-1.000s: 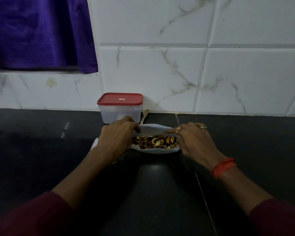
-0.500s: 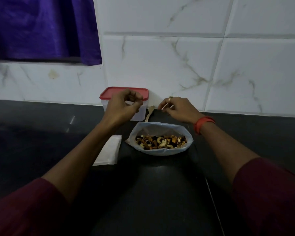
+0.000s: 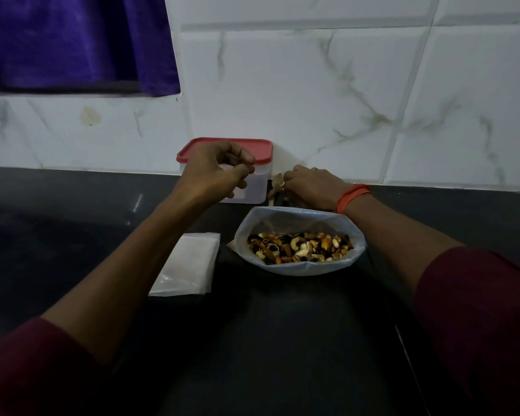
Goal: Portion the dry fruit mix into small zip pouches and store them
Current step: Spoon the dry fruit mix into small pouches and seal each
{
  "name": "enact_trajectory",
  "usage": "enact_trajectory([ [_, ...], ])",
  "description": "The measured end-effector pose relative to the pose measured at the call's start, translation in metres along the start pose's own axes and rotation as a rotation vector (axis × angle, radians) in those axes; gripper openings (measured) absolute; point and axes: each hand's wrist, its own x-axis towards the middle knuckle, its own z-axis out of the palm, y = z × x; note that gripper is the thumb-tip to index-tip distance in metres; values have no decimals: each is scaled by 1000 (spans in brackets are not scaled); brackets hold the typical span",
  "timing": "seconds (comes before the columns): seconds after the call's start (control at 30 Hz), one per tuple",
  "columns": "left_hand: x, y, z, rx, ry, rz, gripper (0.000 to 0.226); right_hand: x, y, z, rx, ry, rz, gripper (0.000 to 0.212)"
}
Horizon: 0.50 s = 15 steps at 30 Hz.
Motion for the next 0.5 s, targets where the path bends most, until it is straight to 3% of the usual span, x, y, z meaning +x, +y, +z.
enact_trajectory([
  [0.13, -1, 2, -2, 8, -7, 6, 9, -4, -6, -10, -130, 47, -38, 27],
  [0.23, -2, 5, -5, 10, -17, 8, 7, -14, -10, -21, -127, 194, -6, 29],
  [0.4, -10, 18, -5, -6, -40, 19, 7, -52, -24, -46, 439, 591, 313, 18],
  [0.5, -26, 27, 2, 16, 2, 87, 11, -80, -47, -57, 585, 784, 415, 16],
])
